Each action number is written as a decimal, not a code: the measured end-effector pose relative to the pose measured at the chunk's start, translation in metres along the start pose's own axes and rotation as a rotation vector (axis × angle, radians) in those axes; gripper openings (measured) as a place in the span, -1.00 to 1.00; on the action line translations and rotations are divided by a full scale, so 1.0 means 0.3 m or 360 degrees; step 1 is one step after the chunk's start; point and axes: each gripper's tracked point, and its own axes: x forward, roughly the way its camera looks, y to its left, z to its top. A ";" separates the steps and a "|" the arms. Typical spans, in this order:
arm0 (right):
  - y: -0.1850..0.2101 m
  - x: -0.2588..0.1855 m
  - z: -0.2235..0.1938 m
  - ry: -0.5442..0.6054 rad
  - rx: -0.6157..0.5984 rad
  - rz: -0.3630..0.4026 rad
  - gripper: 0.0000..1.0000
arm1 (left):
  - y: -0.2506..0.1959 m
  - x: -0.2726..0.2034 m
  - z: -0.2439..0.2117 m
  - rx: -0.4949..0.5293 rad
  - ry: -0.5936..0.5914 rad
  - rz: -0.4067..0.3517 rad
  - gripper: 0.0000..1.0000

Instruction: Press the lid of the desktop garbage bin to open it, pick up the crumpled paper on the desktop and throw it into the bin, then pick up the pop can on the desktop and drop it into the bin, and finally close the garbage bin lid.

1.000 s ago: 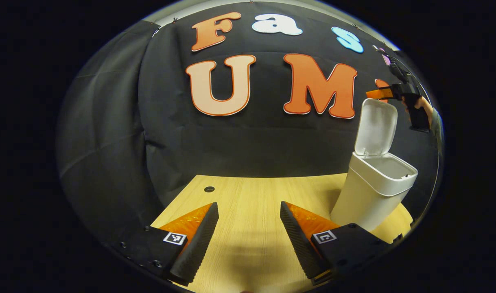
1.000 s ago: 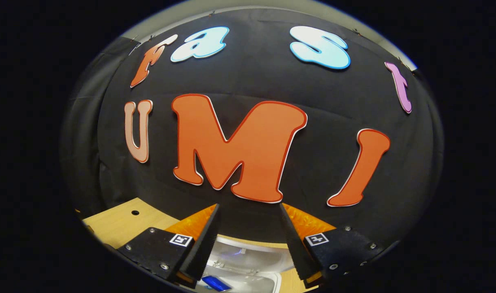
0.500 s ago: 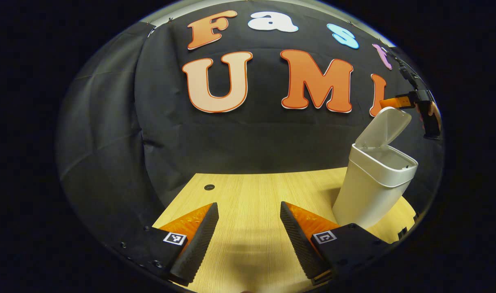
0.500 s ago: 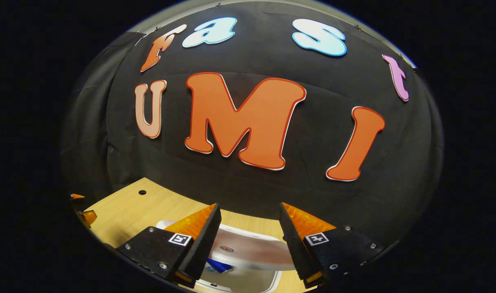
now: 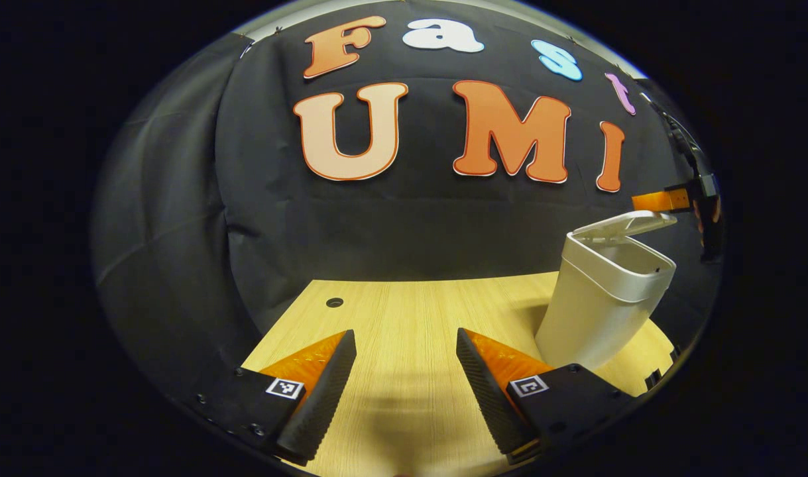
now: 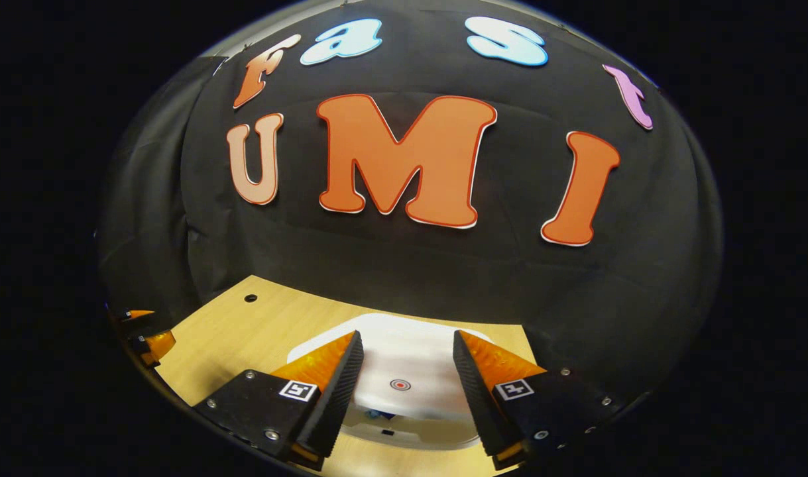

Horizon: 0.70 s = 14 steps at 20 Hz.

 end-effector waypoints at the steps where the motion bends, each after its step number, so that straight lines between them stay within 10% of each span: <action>1: 0.003 -0.001 -0.023 0.0020 0.0002 -0.0006 0.61 | 0.001 -0.006 0.002 0.0006 -0.0005 -0.0007 0.94; 14: 0.060 -0.034 -0.237 0.0202 0.0145 -0.0047 0.60 | -0.017 -0.007 -0.029 0.0026 0.0017 -0.0091 0.94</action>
